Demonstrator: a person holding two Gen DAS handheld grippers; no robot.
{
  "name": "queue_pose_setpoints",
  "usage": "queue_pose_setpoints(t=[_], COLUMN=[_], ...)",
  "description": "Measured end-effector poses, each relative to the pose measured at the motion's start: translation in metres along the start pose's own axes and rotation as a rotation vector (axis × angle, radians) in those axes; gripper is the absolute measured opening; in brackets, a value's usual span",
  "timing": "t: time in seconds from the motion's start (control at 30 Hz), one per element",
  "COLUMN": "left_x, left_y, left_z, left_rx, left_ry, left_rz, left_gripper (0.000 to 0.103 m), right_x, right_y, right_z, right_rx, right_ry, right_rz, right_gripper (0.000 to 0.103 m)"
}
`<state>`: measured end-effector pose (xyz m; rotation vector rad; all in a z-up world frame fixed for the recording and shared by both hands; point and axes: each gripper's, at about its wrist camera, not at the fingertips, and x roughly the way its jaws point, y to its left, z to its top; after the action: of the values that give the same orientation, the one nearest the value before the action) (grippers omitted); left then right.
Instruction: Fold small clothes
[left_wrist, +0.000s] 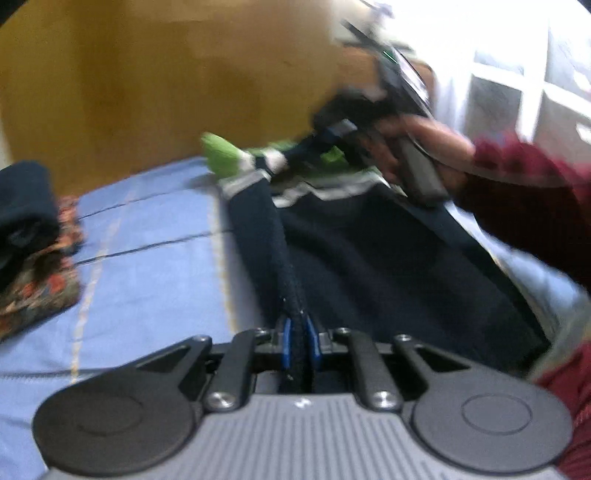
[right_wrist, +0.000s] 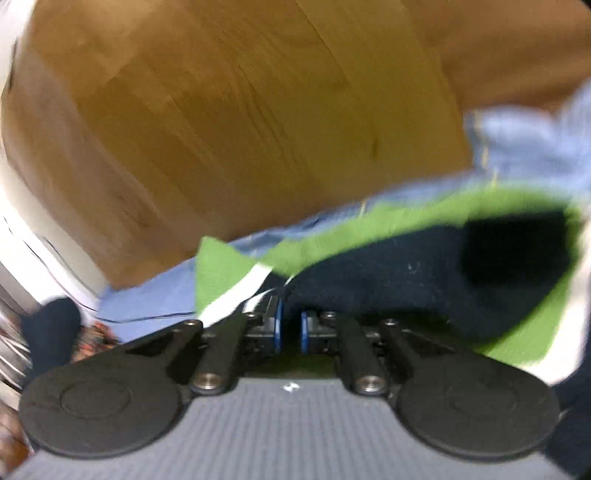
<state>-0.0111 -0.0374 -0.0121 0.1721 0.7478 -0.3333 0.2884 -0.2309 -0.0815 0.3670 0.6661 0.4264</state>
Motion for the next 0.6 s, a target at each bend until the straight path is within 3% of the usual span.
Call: queue_pose_setpoints(t=[0.07,0.1,0.13,0.23,0.43,0.53,0.6], left_x=[0.021,0.023,0.023,0.011,-0.016,0.004,0.029], left_y=[-0.009,-0.014,-0.016,-0.003,0.061,0.071,0.066], left_z=[-0.003,-0.005,-0.005,-0.004,0.023,0.038,0.041], left_rx=[0.053,0.090,0.120,0.133,-0.100,-0.202,-0.213], left_ry=[0.107,0.096,0.097,0.060,-0.108,-0.120,-0.060], left_rz=[-0.043,-0.026,-0.022,-0.024,-0.062,-0.117,-0.160], left_gripper=[0.021,0.023,0.028,0.050,0.046,0.030,0.023], right_x=[0.002,0.009,0.012,-0.006,-0.049,-0.047,-0.033], right_y=[-0.001,-0.005,-0.011,-0.025,-0.008,0.023,0.038], right_z=[-0.001,-0.003,-0.005,-0.006,-0.016,-0.028,-0.040], right_rx=[-0.059,-0.070,-0.062,0.007,-0.005,-0.064,-0.063], right_ry=[0.037,0.094,0.146,0.137,0.137,0.189,0.248], right_rz=[-0.049,-0.064,-0.080,-0.050,0.115,0.247,0.318], right_gripper=[0.025,0.038,0.042,0.044,0.044,0.043,0.043])
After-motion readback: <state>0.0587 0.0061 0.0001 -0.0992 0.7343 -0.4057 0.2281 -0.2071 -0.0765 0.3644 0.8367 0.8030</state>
